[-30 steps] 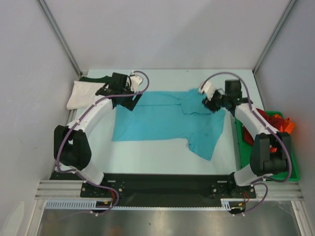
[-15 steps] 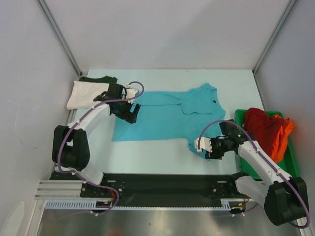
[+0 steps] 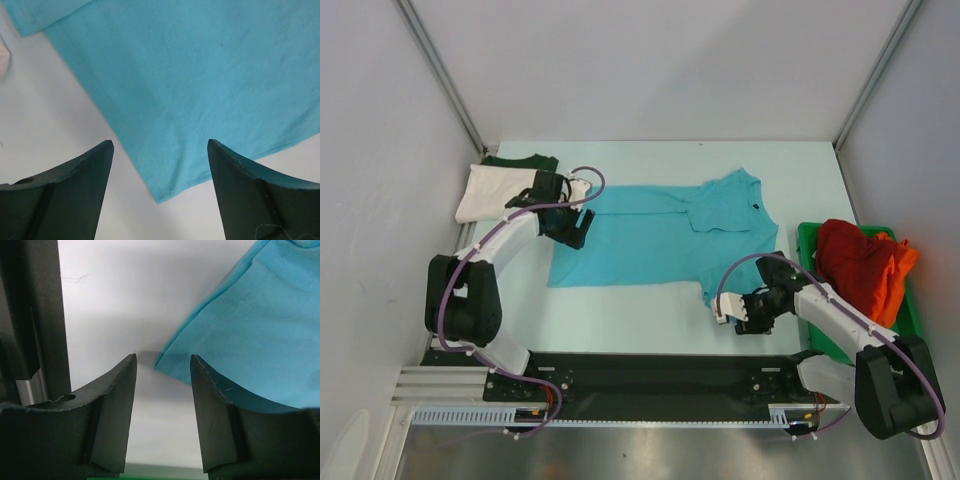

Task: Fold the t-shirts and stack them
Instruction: Fold the tshirt

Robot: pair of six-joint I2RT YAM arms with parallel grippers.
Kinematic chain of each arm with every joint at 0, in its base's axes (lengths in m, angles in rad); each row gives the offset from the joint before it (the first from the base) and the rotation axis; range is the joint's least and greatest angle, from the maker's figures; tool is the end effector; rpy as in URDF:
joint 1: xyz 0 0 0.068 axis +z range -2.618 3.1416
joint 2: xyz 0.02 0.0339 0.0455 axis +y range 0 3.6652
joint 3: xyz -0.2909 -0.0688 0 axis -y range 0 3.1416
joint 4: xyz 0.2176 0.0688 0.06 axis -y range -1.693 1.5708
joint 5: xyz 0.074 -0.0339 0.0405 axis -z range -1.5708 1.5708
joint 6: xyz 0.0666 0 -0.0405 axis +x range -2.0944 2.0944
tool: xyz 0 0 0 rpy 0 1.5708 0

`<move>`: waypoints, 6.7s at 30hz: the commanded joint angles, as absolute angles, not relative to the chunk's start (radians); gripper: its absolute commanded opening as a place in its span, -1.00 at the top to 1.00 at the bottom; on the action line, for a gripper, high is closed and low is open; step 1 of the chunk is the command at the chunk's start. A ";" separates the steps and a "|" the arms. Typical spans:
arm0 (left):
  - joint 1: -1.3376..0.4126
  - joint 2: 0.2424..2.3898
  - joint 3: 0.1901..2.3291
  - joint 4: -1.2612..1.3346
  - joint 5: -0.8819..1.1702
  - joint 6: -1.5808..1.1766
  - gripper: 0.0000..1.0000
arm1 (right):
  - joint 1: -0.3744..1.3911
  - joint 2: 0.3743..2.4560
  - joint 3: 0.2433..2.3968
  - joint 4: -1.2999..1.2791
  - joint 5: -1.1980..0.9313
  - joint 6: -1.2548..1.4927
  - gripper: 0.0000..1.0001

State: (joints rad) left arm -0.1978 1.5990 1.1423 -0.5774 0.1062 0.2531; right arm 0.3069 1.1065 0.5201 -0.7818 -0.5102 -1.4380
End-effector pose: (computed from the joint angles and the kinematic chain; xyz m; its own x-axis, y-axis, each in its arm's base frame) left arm 0.3140 -0.0701 0.2417 -0.7536 0.4050 -0.5178 0.4516 0.8913 0.0398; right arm 0.1148 0.0705 0.1738 0.2305 -0.8343 -0.5008 -0.9729 -0.1871 -0.1361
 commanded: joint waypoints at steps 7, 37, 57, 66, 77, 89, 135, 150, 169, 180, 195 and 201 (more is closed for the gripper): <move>-0.166 1.528 1.086 -0.560 0.081 0.252 -0.53 | 0.318 1.178 0.525 -0.756 -0.482 -1.457 0.28; -0.054 1.555 0.899 -0.650 0.170 0.330 0.05 | 0.337 1.166 0.561 -0.627 -0.445 -1.186 1.00; -0.054 1.588 0.939 -0.667 0.146 0.374 0.99 | 0.313 1.151 0.617 -0.551 -0.472 -1.010 1.00; -0.055 1.502 0.969 -0.635 0.101 0.480 0.99 | 0.177 1.147 0.836 -0.517 -0.534 -0.805 1.00; -0.055 1.537 1.067 -0.620 0.095 0.502 0.99 | 0.107 1.207 1.023 -0.431 -0.535 -0.715 1.00; -0.055 1.638 1.225 -0.637 0.087 0.505 0.99 | 0.038 1.305 1.153 -0.351 -0.522 -0.680 1.00; -0.178 1.900 1.307 -0.609 0.120 0.402 0.38 | 0.150 1.810 1.327 -0.209 -0.515 -0.532 0.07; -0.164 1.945 1.339 -0.617 0.123 0.396 0.41 | 0.178 1.928 1.414 -0.247 -0.457 -0.584 -0.15; -0.158 1.950 1.338 -0.611 0.120 0.377 0.42 | 0.183 2.000 1.448 -0.226 -0.410 -0.637 0.58; -0.158 1.934 1.327 -0.612 0.104 0.380 0.42 | 0.218 2.088 1.603 -0.195 -0.407 -0.626 0.72; -0.158 1.928 1.318 -0.597 0.092 0.382 0.42 | 0.166 1.974 1.502 -0.212 -0.400 -0.617 -0.23; -0.158 1.928 1.315 -0.597 0.091 0.380 0.42 | 0.160 1.959 1.467 -0.244 -0.445 -0.621 -0.18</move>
State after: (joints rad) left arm -0.1669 1.9335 1.3113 -0.6216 0.1062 0.3920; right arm 0.1509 2.0155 1.4769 -0.2291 -0.4015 -0.6144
